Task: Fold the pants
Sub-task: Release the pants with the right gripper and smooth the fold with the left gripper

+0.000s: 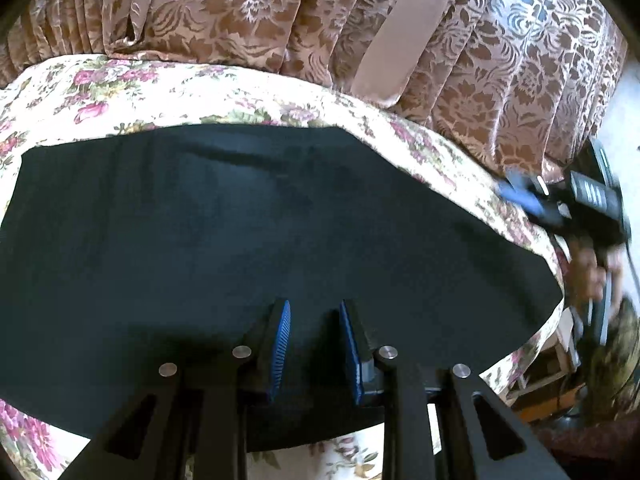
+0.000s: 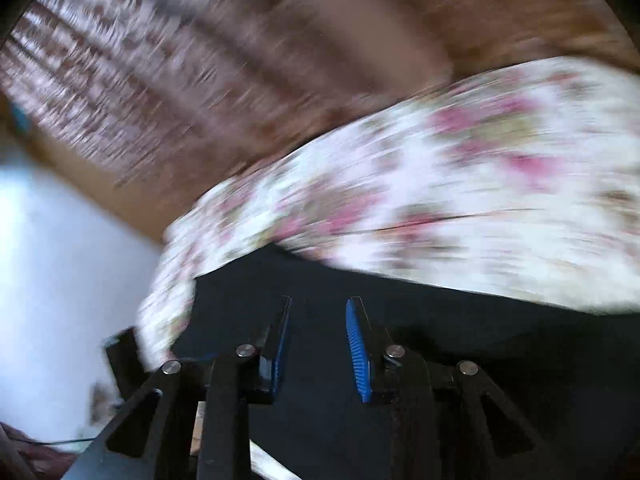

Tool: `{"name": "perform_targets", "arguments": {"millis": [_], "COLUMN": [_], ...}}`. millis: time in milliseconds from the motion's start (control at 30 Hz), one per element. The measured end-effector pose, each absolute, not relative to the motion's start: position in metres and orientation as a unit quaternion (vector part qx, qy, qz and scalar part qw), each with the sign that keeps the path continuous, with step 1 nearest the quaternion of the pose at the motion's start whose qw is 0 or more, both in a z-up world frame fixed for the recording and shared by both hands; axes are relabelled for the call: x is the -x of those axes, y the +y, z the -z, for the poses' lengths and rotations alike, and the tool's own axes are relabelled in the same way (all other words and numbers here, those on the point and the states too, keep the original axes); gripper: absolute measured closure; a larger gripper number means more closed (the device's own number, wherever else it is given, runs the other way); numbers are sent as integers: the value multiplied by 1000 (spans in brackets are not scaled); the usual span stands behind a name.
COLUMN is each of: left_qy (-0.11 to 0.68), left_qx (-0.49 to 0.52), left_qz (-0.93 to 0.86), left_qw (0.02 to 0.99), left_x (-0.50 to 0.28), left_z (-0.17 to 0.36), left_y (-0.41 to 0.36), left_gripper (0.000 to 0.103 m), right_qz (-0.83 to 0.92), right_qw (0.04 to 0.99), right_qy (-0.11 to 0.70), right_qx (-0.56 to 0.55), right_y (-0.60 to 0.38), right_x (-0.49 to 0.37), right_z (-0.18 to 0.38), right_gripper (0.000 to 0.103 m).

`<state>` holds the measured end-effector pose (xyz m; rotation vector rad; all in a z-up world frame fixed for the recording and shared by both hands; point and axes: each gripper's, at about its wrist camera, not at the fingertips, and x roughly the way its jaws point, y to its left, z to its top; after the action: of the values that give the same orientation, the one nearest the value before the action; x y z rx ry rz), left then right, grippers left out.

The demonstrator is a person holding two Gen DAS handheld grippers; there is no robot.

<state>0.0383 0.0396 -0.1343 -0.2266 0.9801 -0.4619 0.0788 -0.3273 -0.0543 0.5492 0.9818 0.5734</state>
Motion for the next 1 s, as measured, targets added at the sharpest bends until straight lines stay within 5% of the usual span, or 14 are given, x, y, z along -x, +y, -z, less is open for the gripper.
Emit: {"name": "perform_targets", "arguments": {"millis": [300,633,733,1000], "left_qy": [458,463,465,477], "left_qx": [93,103,106,118], "left_qz": [239,246,244,233], "left_qw": [851,845,844,839], "left_x": [-39,-46,-48,-55], "left_z": [135,141,142,147], "left_y": [39,40,42,41], "left_gripper": [78,78,78,78], "right_qz": [-347,-439,-409,-318], "right_qw": [726,669,703,784], "right_qy": [538,562,554,513], "right_qx": [-252,-209,-177,-145], "right_y": [-231,-189,-178,-180], "right_x": [-192,-214,-220,-232], "right_z": [100,123,124,119], "right_gripper": [73,72,96,99]}}
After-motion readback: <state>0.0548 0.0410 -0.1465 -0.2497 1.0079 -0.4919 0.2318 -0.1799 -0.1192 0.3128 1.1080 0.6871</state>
